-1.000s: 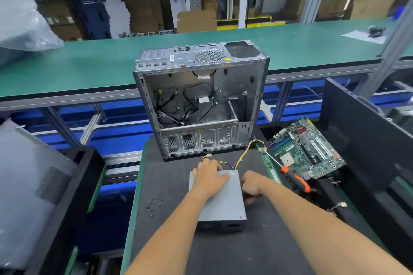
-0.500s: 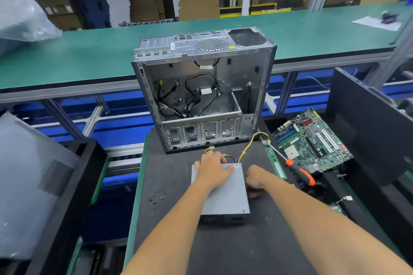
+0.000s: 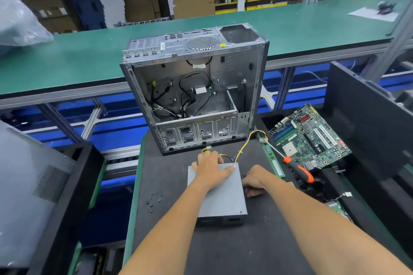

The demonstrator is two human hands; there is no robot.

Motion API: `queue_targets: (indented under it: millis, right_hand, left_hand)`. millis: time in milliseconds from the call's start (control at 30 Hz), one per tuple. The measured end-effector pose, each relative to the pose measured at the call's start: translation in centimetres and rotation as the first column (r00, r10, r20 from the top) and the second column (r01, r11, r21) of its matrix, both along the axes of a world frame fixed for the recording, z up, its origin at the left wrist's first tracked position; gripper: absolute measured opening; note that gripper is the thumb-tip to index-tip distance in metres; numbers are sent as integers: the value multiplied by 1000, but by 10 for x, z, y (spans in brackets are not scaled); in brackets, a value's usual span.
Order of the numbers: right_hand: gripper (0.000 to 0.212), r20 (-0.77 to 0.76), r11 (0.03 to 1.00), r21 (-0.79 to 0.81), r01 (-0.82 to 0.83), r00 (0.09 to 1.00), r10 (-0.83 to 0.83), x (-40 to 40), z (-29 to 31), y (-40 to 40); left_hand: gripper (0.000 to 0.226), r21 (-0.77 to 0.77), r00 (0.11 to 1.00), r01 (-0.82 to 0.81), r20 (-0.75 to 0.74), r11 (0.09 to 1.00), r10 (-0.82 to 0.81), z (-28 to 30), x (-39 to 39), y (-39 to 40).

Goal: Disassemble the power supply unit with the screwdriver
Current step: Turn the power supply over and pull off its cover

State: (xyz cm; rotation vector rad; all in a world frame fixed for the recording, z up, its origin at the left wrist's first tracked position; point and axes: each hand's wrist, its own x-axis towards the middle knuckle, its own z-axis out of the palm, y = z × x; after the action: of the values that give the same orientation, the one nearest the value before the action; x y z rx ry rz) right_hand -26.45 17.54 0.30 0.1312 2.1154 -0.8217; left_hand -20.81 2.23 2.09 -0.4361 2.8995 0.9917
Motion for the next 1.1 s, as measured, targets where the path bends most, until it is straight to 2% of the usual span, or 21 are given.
queue_targets:
  millis: [467,800,900,967,1033,1100]
  right_hand:
    - [22,-32,1000,-8,20,999,-20,-2,-7,-1]
    - [30,-90,997,33,-70,993,72,-6,-16,-2]
    - [24,-14,970,81,-230,973,232,-12,-6,-4]
    - [20,-25,922,149,-358,931,365,-21,13,-10]
    - [19,-140,842,284,-458,849,509,-30,40,-21]
    - [21,-273,778,409,-477,750,603,-35,64,-34]
  left_hand:
    - [25,53,999,-41,-24,998,43,3,-1,-2]
    - [24,52,996,-88,-18,995,89,3,3,-5]
    - [23,34,997,-79,-5,996,79,1,1,-2]
    - [22,18,998,-58,15,998,57,0,0,0]
    - [18,1,998,-46,34,999,46,1,-1,1]
    - [11,-12,998,-42,51,999,42,3,-2,0]
